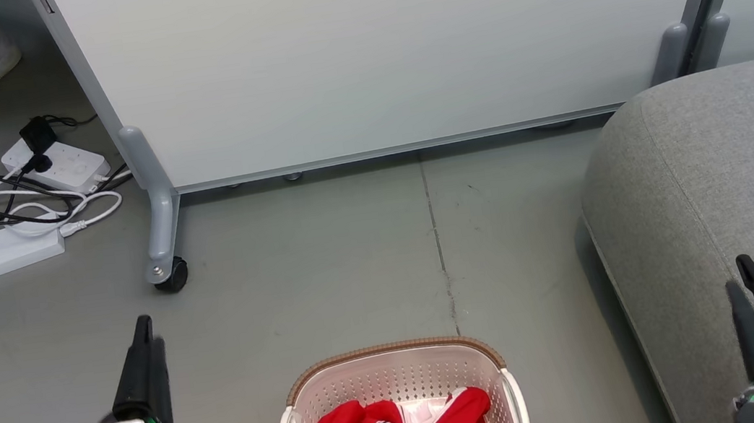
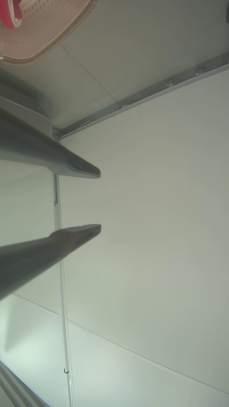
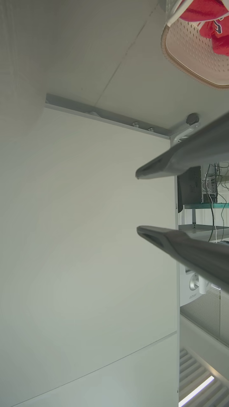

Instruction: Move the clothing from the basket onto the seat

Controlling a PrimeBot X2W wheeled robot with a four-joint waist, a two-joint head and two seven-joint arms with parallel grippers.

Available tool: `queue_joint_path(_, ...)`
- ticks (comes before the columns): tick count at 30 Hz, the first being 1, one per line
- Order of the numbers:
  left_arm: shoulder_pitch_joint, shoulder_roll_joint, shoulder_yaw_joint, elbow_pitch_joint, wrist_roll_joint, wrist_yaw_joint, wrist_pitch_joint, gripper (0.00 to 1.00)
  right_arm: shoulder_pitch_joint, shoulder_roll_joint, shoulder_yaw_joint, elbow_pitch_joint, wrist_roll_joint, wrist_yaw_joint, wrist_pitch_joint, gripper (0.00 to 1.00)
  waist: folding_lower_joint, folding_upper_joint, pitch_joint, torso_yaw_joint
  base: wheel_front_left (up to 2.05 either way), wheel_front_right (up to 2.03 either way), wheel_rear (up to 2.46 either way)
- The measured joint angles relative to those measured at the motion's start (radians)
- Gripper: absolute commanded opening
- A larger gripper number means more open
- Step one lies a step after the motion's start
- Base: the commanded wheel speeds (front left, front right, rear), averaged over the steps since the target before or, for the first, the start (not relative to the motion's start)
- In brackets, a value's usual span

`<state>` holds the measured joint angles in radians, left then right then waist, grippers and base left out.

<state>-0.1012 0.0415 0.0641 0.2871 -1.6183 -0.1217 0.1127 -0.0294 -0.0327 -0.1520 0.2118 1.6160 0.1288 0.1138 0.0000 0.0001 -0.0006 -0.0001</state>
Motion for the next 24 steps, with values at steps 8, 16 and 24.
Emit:
queue_joint_path(8,0.021,-0.003,-0.008,0.008,0.018,0.001,-0.042,1.0,0.014,0.005,0.025,0.0,-0.042,-0.002,-0.036,1.0,0.0,0.0,-0.004,-0.002,0.0,0.0,0.0)
queue_joint_path(16,0.032,-0.003,0.004,0.005,0.066,0.001,-0.078,1.0,0.009,0.003,0.031,-0.008,-0.13,-0.002,-0.074,1.0,0.0,0.0,-0.007,-0.002,0.0,0.0,0.0)
queue_joint_path(24,0.038,-0.001,0.013,-0.051,0.272,0.0,-0.145,1.0,-0.023,0.0,0.037,-0.081,-0.456,-0.002,-0.143,1.0,0.0,0.0,-0.011,-0.003,0.0,0.0,0.0)
